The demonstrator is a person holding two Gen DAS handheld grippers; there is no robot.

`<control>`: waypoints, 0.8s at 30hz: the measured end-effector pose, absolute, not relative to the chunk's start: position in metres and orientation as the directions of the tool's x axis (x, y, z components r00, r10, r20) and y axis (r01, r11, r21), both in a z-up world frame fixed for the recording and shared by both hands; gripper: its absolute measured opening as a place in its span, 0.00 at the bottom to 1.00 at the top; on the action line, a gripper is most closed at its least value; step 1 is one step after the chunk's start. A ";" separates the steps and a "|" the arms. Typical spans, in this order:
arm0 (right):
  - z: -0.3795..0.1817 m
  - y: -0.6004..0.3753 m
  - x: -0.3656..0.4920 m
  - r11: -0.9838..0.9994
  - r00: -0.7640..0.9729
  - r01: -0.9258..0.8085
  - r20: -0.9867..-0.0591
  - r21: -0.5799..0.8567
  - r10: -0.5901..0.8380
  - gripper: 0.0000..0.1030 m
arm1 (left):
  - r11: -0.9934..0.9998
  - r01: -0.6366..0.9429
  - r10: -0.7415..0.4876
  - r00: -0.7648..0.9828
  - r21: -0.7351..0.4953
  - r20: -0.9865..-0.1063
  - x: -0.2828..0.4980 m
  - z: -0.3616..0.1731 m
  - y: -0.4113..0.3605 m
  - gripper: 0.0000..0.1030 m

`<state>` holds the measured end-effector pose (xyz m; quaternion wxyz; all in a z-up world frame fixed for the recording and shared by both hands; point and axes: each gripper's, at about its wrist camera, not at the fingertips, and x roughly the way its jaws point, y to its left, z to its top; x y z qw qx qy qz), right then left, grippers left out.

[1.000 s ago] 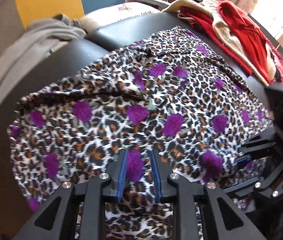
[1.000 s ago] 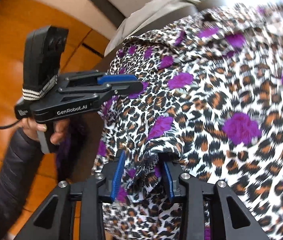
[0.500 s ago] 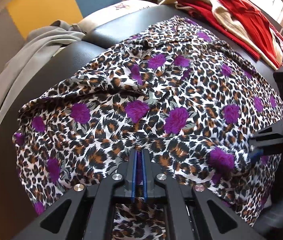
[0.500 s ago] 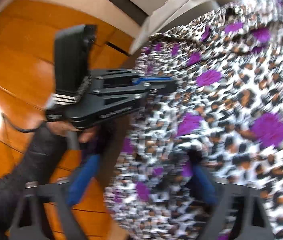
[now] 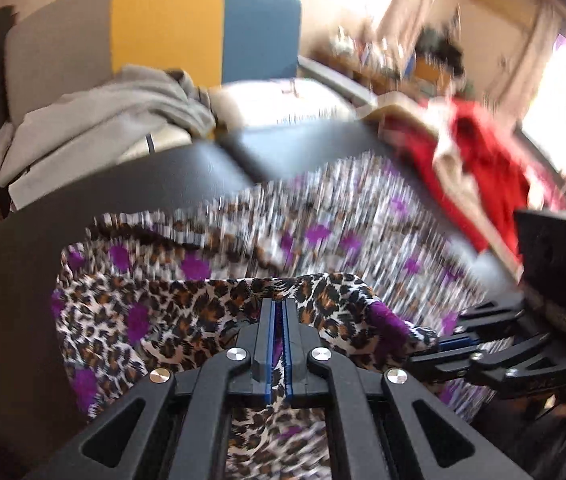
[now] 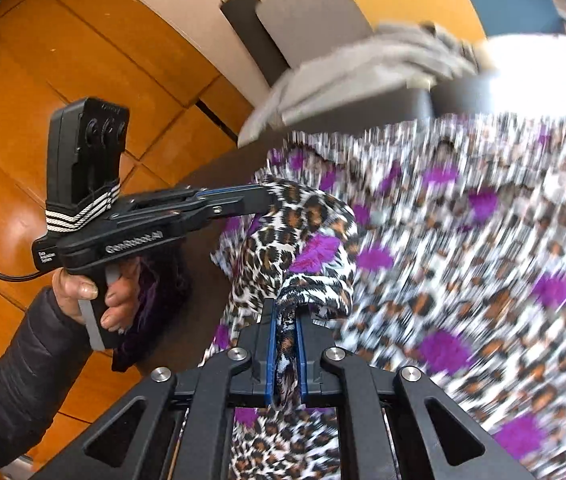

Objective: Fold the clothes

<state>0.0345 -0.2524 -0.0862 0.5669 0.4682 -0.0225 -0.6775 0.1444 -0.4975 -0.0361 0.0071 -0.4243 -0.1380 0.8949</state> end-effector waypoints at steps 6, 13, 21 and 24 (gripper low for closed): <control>-0.036 -0.227 -0.014 -0.373 -0.018 0.788 -0.587 0.490 -0.809 0.09 | -0.943 0.079 0.185 -0.685 -0.324 -0.705 0.077 -0.011 -0.476 0.02; -0.045 -0.199 -0.093 -0.495 -0.098 0.738 -0.653 0.459 -0.751 0.09 | -0.944 0.104 0.194 -0.589 -0.312 -0.785 -0.007 -0.048 -0.450 0.02; -0.110 -0.176 -0.143 -0.571 -0.060 0.613 -0.688 0.546 -0.723 0.47 | -0.870 0.234 0.239 -0.572 -0.435 -0.785 -0.001 -0.096 -0.458 0.06; -0.120 -0.178 -0.141 -0.585 -0.082 0.598 -0.684 0.548 -0.725 0.66 | -0.851 0.293 0.198 -0.587 -0.435 -0.785 0.039 -0.100 -0.470 0.09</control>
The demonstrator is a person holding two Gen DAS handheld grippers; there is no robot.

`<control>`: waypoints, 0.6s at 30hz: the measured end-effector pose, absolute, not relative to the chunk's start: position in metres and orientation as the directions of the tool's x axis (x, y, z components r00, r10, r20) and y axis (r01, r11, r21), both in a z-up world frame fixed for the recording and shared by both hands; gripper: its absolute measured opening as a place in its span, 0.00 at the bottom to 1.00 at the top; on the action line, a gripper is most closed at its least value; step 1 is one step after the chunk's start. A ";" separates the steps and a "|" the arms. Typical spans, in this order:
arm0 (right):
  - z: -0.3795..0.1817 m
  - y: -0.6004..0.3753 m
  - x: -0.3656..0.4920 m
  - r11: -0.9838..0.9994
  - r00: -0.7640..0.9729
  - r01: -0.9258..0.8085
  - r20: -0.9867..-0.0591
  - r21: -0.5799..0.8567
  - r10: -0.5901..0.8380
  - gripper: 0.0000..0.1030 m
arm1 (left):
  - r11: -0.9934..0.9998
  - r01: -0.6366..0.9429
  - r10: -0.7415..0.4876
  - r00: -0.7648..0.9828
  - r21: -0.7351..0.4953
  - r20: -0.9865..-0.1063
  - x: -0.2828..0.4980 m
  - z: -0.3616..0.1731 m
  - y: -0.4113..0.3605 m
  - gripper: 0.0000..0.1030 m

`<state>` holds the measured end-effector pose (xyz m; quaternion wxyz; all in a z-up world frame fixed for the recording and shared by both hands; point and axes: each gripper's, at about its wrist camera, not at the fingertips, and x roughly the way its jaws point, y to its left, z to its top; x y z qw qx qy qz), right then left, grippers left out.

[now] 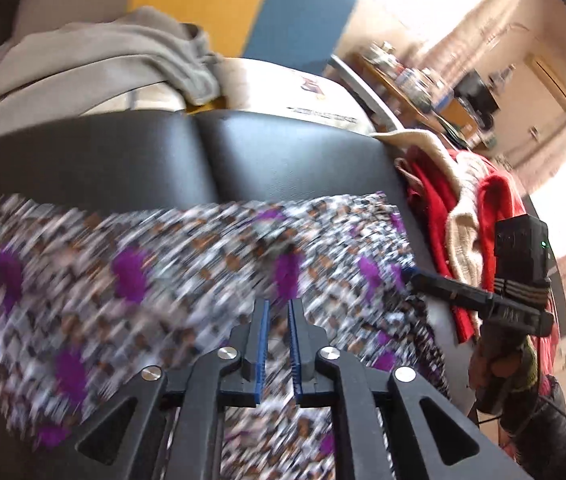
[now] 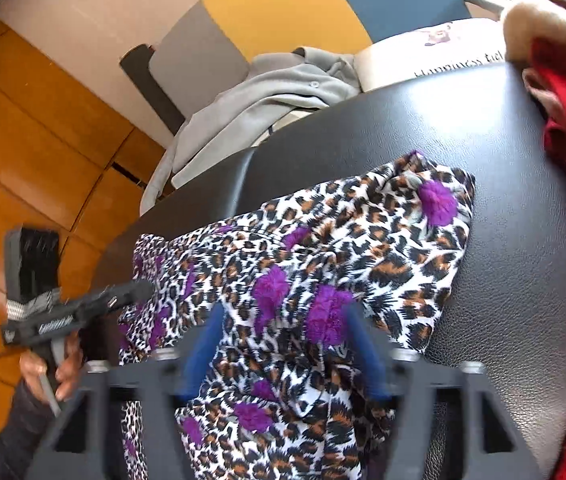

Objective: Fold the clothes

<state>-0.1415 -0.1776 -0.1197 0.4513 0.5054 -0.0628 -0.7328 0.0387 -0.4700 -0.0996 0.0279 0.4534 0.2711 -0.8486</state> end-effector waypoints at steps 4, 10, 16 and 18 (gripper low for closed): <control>-0.115 -0.191 -0.134 -0.591 -0.143 0.645 -0.684 0.484 -0.715 0.66 | -0.783 0.422 0.104 -0.636 -0.458 -0.765 0.107 -0.105 -0.502 0.09; -0.127 -0.221 -0.126 -0.646 -0.218 0.707 -0.779 0.289 -0.588 0.45 | -0.658 0.575 -0.004 -0.647 -0.485 -0.762 0.188 -0.131 -0.537 0.10; -0.108 -0.240 -0.105 -0.605 -0.299 0.790 -0.799 0.100 -0.522 0.07 | -0.687 0.571 -0.054 -0.657 -0.449 -0.752 0.196 -0.127 -0.537 0.10; -0.090 -0.241 -0.098 -0.590 -0.342 0.806 -0.775 0.048 -0.531 0.07 | -0.707 0.561 -0.070 -0.661 -0.430 -0.747 0.190 -0.123 -0.536 0.11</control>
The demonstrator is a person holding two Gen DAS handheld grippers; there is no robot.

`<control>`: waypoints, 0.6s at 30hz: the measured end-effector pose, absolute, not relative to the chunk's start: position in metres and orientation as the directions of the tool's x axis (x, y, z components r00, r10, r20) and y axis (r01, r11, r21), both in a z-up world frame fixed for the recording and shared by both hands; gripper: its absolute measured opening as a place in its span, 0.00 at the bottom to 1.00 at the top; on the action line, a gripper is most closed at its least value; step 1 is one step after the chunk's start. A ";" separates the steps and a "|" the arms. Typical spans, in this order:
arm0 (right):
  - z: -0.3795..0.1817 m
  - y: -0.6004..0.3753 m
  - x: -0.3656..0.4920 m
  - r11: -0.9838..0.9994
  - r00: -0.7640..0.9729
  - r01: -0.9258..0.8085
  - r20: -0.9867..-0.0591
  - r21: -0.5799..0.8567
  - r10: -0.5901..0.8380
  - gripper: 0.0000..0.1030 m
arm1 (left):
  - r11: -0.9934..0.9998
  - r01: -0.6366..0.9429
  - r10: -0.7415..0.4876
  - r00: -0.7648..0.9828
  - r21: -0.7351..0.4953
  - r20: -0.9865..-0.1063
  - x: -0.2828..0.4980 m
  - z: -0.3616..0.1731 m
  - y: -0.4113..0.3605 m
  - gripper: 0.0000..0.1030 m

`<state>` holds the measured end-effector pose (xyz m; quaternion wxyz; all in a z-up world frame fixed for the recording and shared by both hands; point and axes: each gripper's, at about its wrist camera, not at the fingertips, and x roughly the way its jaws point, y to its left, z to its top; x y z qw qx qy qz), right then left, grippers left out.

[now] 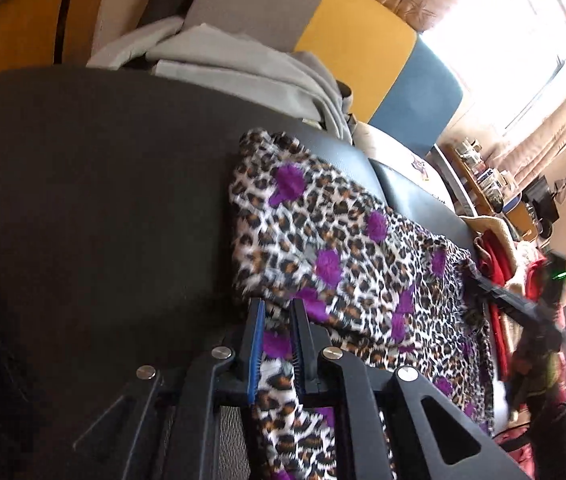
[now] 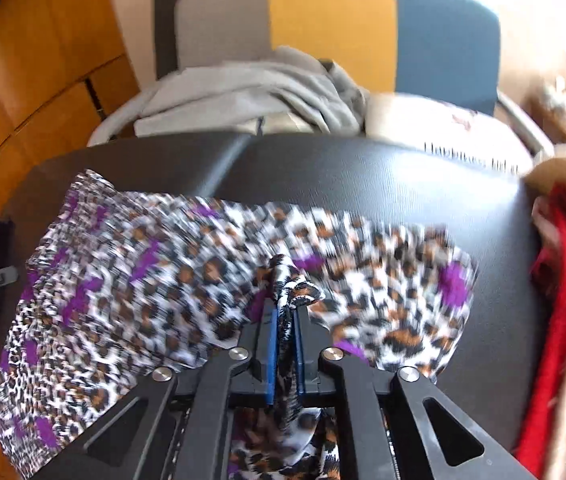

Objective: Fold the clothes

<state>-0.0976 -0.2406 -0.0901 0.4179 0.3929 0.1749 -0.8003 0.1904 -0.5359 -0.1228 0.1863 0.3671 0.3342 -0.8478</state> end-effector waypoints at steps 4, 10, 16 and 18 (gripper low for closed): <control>-0.064 -0.233 -0.110 -0.635 -0.416 0.773 -0.740 0.020 -0.529 0.07 | -0.740 0.550 -0.065 -0.631 -0.386 -0.773 0.176 -0.128 -0.530 0.13; -0.112 -0.233 -0.127 -0.658 -0.277 0.737 -0.818 0.155 -0.503 0.09 | -0.675 0.576 0.013 -0.616 -0.461 -0.788 0.177 -0.147 -0.525 0.12; -0.127 -0.218 -0.129 -0.676 -0.258 0.697 -0.796 0.239 -0.547 0.10 | -0.517 0.543 0.074 -0.741 -0.661 -0.667 0.187 -0.150 -0.531 0.20; -0.123 -0.218 -0.129 -0.672 -0.258 0.700 -0.792 0.242 -0.554 0.11 | -0.442 0.539 0.055 -0.781 -0.717 -0.622 0.187 -0.152 -0.538 0.23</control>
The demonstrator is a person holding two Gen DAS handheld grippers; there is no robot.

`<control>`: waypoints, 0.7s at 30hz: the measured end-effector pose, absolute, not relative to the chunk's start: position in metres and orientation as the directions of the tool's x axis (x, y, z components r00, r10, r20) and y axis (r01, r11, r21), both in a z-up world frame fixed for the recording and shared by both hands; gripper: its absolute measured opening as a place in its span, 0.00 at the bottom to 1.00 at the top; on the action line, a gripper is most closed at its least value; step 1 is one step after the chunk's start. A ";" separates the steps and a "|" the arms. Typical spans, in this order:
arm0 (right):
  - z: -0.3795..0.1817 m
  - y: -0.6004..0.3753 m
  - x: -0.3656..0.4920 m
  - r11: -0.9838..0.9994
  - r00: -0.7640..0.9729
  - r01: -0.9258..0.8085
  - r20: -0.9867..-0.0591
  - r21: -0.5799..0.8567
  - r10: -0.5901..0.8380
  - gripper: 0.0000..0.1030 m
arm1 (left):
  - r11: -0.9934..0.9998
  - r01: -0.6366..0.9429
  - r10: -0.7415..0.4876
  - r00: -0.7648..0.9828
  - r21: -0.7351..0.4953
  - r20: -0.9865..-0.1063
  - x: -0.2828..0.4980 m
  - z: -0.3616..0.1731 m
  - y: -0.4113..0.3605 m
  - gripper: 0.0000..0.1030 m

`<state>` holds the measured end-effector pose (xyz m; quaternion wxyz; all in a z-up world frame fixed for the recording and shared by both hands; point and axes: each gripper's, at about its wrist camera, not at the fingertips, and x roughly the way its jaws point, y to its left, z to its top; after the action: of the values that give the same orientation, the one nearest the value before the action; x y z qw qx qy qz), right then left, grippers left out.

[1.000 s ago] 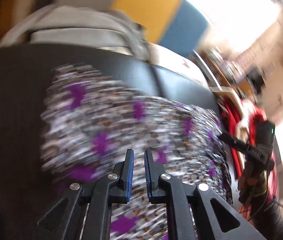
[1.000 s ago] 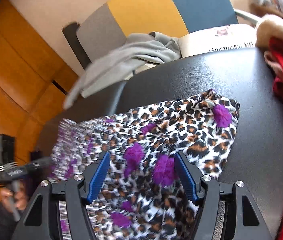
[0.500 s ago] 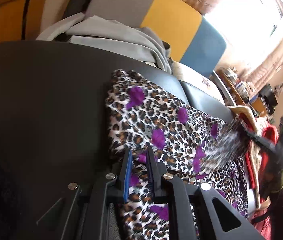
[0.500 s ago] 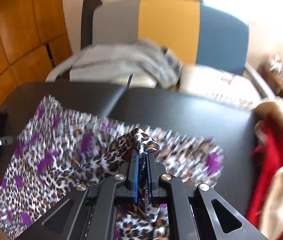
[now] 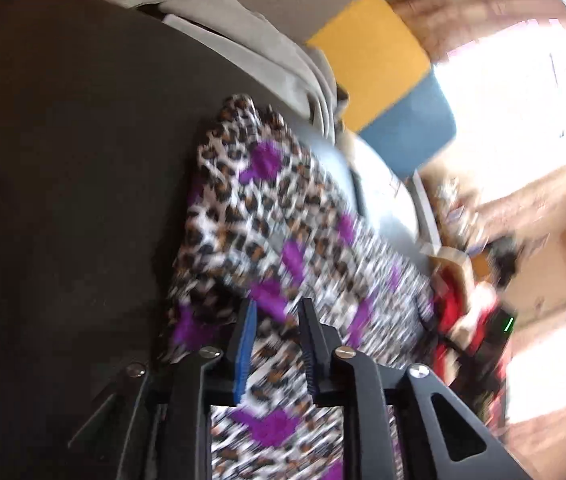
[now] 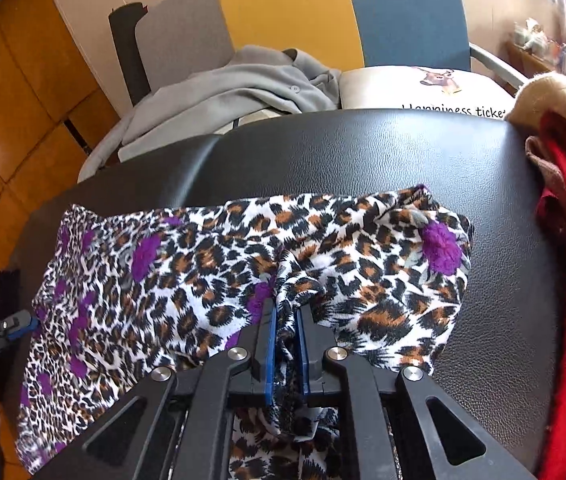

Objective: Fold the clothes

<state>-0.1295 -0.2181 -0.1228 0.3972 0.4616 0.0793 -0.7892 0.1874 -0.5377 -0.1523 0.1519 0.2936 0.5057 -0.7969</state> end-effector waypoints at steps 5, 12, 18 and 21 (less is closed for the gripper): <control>-0.104 -0.223 -0.129 -0.650 -0.276 0.727 -0.773 0.221 -0.571 0.11 | -0.278 0.609 -0.009 -0.775 -0.743 -0.632 0.190 -0.171 -0.551 0.14; -0.102 -0.206 -0.133 -0.682 -0.296 0.694 -0.771 0.233 -0.564 0.11 | -0.345 0.617 -0.103 -0.774 -0.708 -0.624 0.222 -0.150 -0.531 0.00; -0.131 -0.188 -0.150 -0.689 -0.221 0.590 -0.736 0.422 -0.640 0.15 | -0.318 0.613 -0.030 -0.769 -0.724 -0.638 0.224 -0.166 -0.535 0.00; -0.128 -0.180 -0.153 -0.631 -0.161 0.555 -0.674 0.543 -0.721 0.57 | -0.245 0.553 0.008 -0.820 -0.796 -0.573 0.225 -0.170 -0.540 0.17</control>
<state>-0.1533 -0.1797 -0.1283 0.4212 0.4918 -0.0847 -0.7573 0.2252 -0.5404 -0.1699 0.1813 0.2392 0.5870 -0.7519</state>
